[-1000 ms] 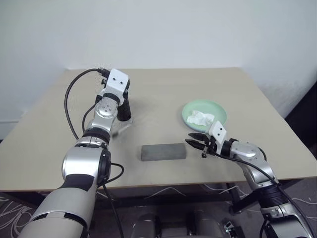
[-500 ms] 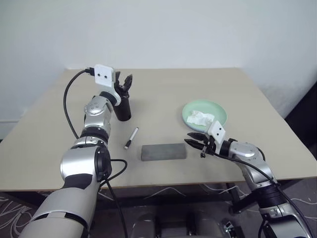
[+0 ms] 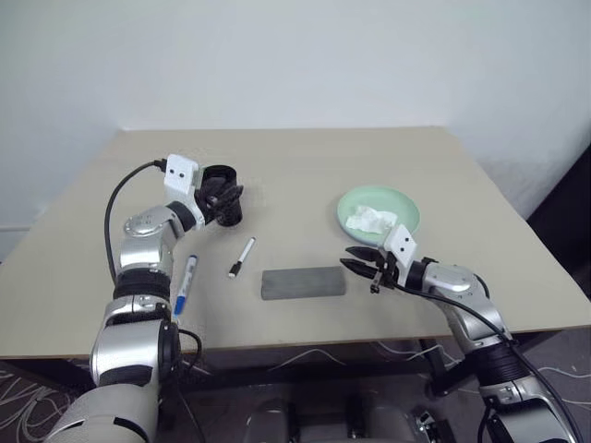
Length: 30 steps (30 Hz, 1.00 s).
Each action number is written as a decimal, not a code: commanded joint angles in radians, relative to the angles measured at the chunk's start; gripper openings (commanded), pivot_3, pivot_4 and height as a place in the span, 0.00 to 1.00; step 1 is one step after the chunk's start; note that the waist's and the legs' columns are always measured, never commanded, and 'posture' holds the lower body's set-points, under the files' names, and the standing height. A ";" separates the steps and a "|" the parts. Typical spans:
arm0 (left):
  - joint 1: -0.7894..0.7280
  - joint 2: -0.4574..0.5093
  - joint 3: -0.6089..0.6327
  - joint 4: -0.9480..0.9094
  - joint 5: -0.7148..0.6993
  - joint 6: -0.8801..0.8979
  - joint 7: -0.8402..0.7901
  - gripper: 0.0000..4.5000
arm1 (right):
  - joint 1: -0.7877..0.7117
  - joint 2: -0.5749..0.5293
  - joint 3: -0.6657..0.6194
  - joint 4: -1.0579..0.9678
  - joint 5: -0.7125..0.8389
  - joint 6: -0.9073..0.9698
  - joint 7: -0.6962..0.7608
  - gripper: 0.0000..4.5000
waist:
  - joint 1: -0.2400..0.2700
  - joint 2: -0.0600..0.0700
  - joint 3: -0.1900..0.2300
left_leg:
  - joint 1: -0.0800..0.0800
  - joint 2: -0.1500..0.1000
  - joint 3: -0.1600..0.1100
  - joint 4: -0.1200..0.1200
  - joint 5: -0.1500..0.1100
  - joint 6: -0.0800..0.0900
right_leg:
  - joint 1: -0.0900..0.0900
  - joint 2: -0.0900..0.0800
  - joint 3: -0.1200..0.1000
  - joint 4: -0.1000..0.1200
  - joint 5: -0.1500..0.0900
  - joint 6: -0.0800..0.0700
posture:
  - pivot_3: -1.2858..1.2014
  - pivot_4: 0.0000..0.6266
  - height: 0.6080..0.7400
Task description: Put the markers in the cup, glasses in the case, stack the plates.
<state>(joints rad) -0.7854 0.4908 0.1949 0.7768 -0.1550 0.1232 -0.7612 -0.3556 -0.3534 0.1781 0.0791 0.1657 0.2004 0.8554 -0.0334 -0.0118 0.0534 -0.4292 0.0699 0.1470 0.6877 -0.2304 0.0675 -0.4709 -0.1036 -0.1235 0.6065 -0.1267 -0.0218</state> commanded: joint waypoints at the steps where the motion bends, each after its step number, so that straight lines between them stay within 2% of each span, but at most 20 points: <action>1: 0.047 0.012 -0.031 -0.156 0.004 0.133 0.041 0.53 | -0.032 0.006 -0.010 -0.006 0.016 -0.018 0.005 0.27 | 0.000 0.000 0.000 | 0.000 0.000 0.000 0.000 0.000 0.000 | 0.000 0.000 0.000 0.000 0.000 0.000 | 0.52 0.00 0.92; 7: 0.161 0.007 -0.040 -0.374 -0.003 0.344 0.136 0.53 | -0.031 0.012 -0.009 -0.002 0.018 -0.023 0.006 0.27 | -0.001 0.001 -0.001 | 0.002 0.003 0.000 0.000 0.000 0.000 | 0.000 0.001 -0.001 0.001 0.000 -0.001 | 0.52 0.00 0.92; 12: 0.198 0.004 -0.036 -0.443 -0.011 0.391 0.175 0.53 | -0.035 0.014 -0.008 0.005 0.019 -0.024 0.012 0.27 | 0.000 0.004 -0.002 | 0.003 0.009 0.000 0.000 0.000 0.000 | 0.002 0.001 -0.002 0.000 -0.001 -0.001 | 0.52 0.00 0.92; 16: 0.162 0.012 -0.039 -0.393 0.001 0.352 0.197 0.53 | -0.045 0.018 -0.007 0.015 0.016 -0.026 0.019 0.27 | 0.000 0.004 -0.001 | 0.000 0.011 -0.001 -0.003 0.000 0.000 | 0.001 0.002 -0.006 -0.004 0.000 0.000 | 0.52 0.00 0.92; 19: 0.111 0.017 -0.054 -0.310 0.025 0.287 0.206 0.53 | -0.050 0.023 -0.004 0.023 0.013 -0.030 0.022 0.27 | 0.007 0.004 -0.001 | -0.002 0.016 -0.004 -0.011 0.000 0.000 | 0.005 0.004 -0.013 -0.019 0.003 -0.002 | 0.52 0.00 0.92; 21: 0.078 0.019 -0.063 -0.243 0.039 0.248 0.217 0.53 | -0.052 0.025 -0.004 0.026 0.012 -0.031 0.021 0.27 | 0.014 -0.001 -0.001 | -0.001 0.018 0.001 -0.017 0.000 0.000 | 0.004 0.002 -0.007 -0.006 0.003 -0.003 | 0.52 0.00 0.92; 24: 0.044 0.021 -0.072 -0.171 0.049 0.206 0.219 0.53 | -0.047 0.024 -0.007 0.018 0.013 -0.030 0.018 0.27 | 0.029 -0.002 -0.002 | 0.004 0.016 0.024 -0.021 0.000 -0.001 | -0.008 0.002 0.018 0.018 0.001 -0.008 | 0.52 0.00 0.92; 25: 0.038 0.020 -0.074 -0.157 0.050 0.197 0.217 0.53 | -0.042 0.022 -0.008 0.013 0.013 -0.030 0.016 0.27 | 0.033 -0.002 -0.002 | 0.006 0.009 0.034 -0.026 0.001 -0.003 | -0.012 0.003 0.019 0.015 -0.001 -0.014 | 0.52 0.00 0.92; 28: 0.021 0.014 -0.081 -0.123 0.054 0.176 0.214 0.53 | -0.032 0.016 -0.012 0.005 0.014 -0.028 0.014 0.27 | 0.033 0.003 -0.002 | 0.003 0.009 0.012 -0.028 0.005 -0.013 | -0.006 0.006 -0.003 0.001 -0.001 -0.014 | 0.52 0.00 0.92; 30: 0.013 0.010 -0.083 -0.108 0.052 0.170 0.210 0.53 | -0.028 0.013 -0.014 0.001 0.015 -0.026 0.013 0.27 | 0.033 0.003 -0.002 | -0.001 0.009 -0.006 -0.023 0.011 -0.020 | -0.004 0.016 -0.010 -0.005 -0.001 -0.014 | 0.52 0.00 0.92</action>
<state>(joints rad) -0.7252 0.4951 0.1151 0.6826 -0.1081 0.3196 -0.5460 -0.3744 -0.3344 0.1818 0.1198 0.1655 0.1872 0.8733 -0.0009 -0.0089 0.0516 -0.4303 0.0783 0.1340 0.6670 -0.2198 0.0471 -0.4722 -0.0860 -0.1361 0.5999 -0.1277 -0.0354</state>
